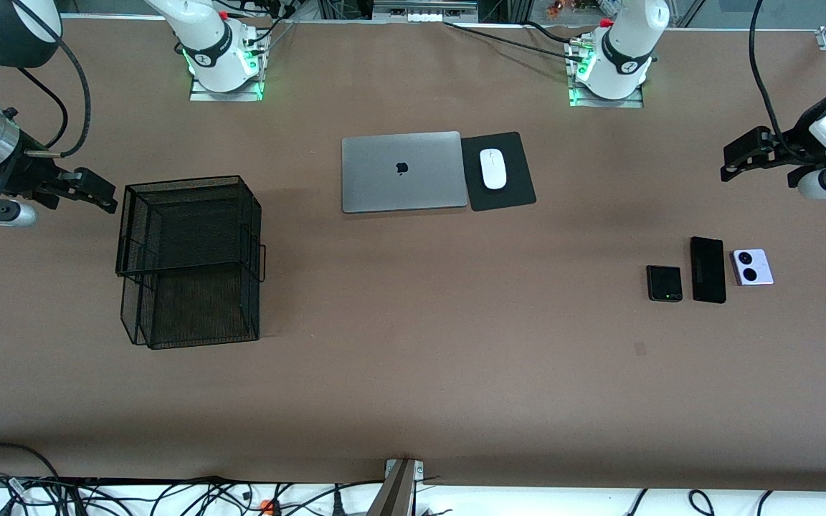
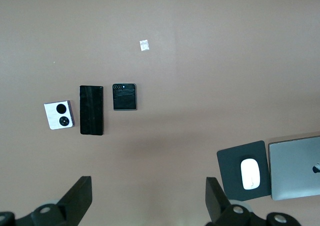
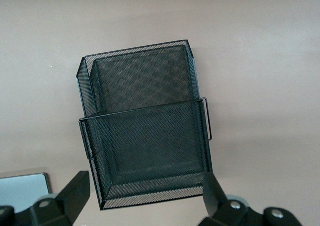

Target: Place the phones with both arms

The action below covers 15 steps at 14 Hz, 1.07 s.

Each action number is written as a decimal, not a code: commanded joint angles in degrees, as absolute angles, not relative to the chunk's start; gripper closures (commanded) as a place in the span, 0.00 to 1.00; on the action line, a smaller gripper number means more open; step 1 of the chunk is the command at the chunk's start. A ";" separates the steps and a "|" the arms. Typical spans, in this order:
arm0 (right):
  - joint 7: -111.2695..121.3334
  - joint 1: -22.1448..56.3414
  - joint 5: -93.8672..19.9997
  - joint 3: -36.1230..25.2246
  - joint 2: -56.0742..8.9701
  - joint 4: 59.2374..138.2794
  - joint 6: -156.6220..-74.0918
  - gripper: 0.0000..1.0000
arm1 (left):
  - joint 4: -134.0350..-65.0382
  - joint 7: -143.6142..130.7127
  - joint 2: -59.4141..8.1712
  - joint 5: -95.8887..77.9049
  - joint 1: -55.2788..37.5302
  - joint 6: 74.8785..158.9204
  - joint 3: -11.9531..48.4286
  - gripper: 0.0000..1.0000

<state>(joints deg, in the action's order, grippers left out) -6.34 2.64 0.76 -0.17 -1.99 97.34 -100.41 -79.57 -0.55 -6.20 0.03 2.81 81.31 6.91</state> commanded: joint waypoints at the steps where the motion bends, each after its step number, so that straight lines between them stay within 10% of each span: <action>1: -6.15 2.64 0.88 -0.35 -2.46 95.54 -96.26 0.00 | -79.89 -0.35 -5.19 0.09 2.99 80.60 6.86 0.00; 15: -4.39 0.79 0.36 -12.29 -0.18 87.28 -76.74 0.00 | -80.77 7.46 -14.92 4.92 6.67 85.59 6.59 0.00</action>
<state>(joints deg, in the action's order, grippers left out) -5.10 1.00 1.34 -9.89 -1.33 87.96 -80.40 -81.29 4.04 -11.43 4.09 5.04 83.29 6.50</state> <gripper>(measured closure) 0.000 0.000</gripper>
